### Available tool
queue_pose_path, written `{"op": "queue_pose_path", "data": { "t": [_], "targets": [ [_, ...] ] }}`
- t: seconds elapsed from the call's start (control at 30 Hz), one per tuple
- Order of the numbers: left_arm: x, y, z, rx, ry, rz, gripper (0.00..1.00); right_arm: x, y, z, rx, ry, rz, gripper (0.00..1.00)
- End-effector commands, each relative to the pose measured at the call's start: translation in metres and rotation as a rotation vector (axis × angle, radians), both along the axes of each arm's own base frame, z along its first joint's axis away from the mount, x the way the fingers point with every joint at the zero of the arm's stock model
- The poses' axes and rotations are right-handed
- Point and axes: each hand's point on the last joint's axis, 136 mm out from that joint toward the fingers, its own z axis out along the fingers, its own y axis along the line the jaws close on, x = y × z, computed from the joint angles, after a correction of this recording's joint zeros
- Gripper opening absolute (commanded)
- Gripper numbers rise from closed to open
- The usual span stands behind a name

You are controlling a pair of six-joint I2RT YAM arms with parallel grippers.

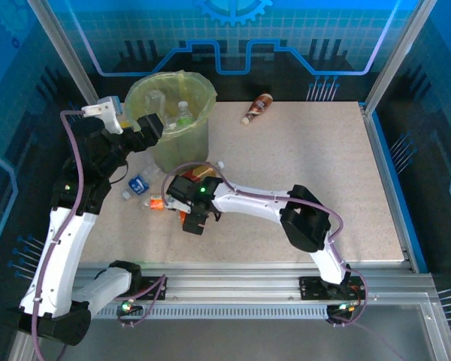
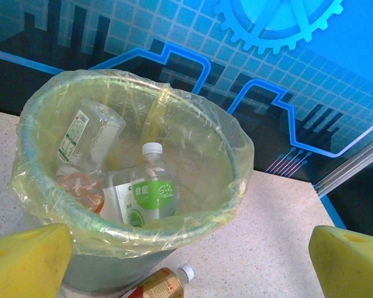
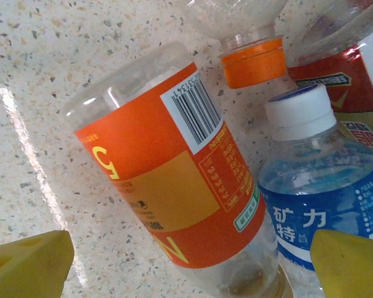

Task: Put the plastic bottles in the bin

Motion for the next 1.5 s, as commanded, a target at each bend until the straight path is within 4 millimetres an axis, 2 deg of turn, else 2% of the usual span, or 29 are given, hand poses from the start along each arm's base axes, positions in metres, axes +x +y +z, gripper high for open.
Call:
{"op": "queue_pose_path", "data": {
  "t": [0.0, 0.33, 0.57, 0.93, 1.33, 1.47],
  "targets": [
    [0.000, 0.006, 0.002, -0.005, -0.020, 0.029, 0.99, -0.001, 0.004, -0.006, 0.000, 0.048, 0.033, 0.99],
    [0.002, 0.006, 0.002, -0.004, -0.022, 0.032, 0.99, -0.001, 0.007, -0.023, -0.017, 0.096, 0.041, 0.99],
    [0.004, 0.006, 0.000, -0.002, -0.016, 0.030, 0.99, -0.010, 0.004, -0.032, -0.035, 0.146, 0.041, 0.99],
    [0.006, 0.003, 0.000, -0.015, -0.017, 0.020, 0.99, -0.020, -0.014, -0.041, -0.062, 0.193, -0.004, 0.96],
    [0.011, 0.001, 0.000, -0.022, -0.012, 0.010, 0.99, -0.030, -0.036, -0.058, -0.068, 0.263, -0.071, 1.00],
    [0.013, 0.001, 0.000, -0.021, -0.013, 0.010, 0.99, -0.033, -0.043, -0.058, -0.055, 0.274, -0.085, 0.97]
  ]
}}
